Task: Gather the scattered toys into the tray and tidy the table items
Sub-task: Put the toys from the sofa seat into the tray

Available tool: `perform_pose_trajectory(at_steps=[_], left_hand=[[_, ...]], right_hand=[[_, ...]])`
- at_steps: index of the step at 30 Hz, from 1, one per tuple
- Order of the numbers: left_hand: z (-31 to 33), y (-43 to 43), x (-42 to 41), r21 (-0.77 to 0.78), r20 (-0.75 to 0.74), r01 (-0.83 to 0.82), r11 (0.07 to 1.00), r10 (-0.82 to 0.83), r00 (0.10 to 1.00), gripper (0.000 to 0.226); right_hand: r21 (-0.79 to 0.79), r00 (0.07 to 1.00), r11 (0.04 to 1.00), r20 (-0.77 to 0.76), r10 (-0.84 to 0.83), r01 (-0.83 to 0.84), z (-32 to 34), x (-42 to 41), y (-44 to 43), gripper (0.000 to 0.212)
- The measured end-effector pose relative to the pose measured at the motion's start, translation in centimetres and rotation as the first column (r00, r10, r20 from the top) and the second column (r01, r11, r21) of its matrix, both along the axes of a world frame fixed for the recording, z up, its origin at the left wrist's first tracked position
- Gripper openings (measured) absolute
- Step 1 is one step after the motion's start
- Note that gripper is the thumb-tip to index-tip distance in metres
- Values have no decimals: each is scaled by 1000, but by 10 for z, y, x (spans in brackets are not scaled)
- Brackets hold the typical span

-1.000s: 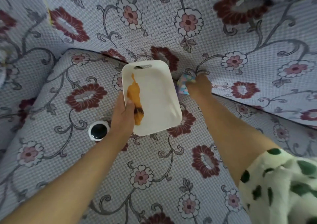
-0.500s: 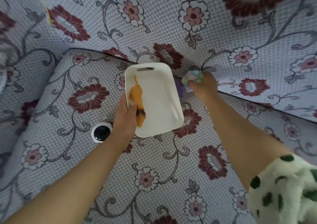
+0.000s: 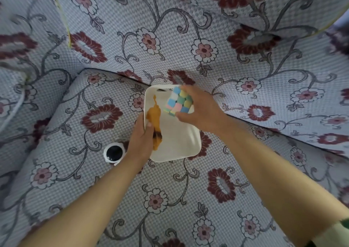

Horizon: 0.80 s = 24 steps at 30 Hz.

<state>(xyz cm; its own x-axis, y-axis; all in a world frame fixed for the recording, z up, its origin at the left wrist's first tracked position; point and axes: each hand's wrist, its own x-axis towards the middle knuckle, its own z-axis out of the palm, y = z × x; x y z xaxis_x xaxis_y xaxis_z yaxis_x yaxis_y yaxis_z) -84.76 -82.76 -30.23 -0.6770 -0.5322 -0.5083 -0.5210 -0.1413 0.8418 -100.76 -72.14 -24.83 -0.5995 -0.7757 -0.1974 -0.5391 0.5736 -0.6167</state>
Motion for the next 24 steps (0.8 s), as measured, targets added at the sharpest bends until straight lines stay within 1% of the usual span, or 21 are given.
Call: perform_pose_trajectory(at_steps=[3, 5, 9, 11, 14, 16, 18, 21, 22, 24], left_hand=[[5, -3, 7, 1, -48, 5, 1000, -5, 999, 44], [8, -5, 11, 2, -71, 8, 1000, -8, 997, 41], [8, -10, 21, -12, -85, 5, 1000, -6, 996, 38], [9, -12, 26, -10, -84, -3, 1000, 2, 996, 33], [6, -17, 34, -2, -83, -26, 1000, 26, 996, 36], [6, -19, 38, -8, -85, -36, 999, 35, 996, 38], [5, -20, 41, -22, -109, -42, 999, 39, 993, 31], [7, -22, 42, -5, -103, -58, 998, 57, 993, 29], [7, -23, 42, -9, -101, -64, 998, 63, 993, 30], [8, -26, 43, -41, -89, -74, 996, 70, 994, 30]], right_hand=[[104, 994, 990, -45, 96, -91, -9, 5, -11, 71], [134, 990, 984, -65, 125, -115, -15, 8, -18, 70], [148, 970, 974, -147, 193, -171, -22, 12, -32, 63], [138, 974, 974, -112, 195, -179, -23, 15, -39, 59], [149, 978, 973, -84, 189, -175, -25, 20, -48, 63], [161, 969, 970, -138, 206, -184, -27, 22, -51, 65], [166, 953, 967, -203, 227, -195, -28, 25, -54, 65], [126, 945, 973, -241, 221, -195, -22, 28, -57, 63], [83, 947, 980, -254, 194, -178, -18, 27, -56, 59], [-36, 956, 995, -282, 76, -89, -12, 20, -50, 49]])
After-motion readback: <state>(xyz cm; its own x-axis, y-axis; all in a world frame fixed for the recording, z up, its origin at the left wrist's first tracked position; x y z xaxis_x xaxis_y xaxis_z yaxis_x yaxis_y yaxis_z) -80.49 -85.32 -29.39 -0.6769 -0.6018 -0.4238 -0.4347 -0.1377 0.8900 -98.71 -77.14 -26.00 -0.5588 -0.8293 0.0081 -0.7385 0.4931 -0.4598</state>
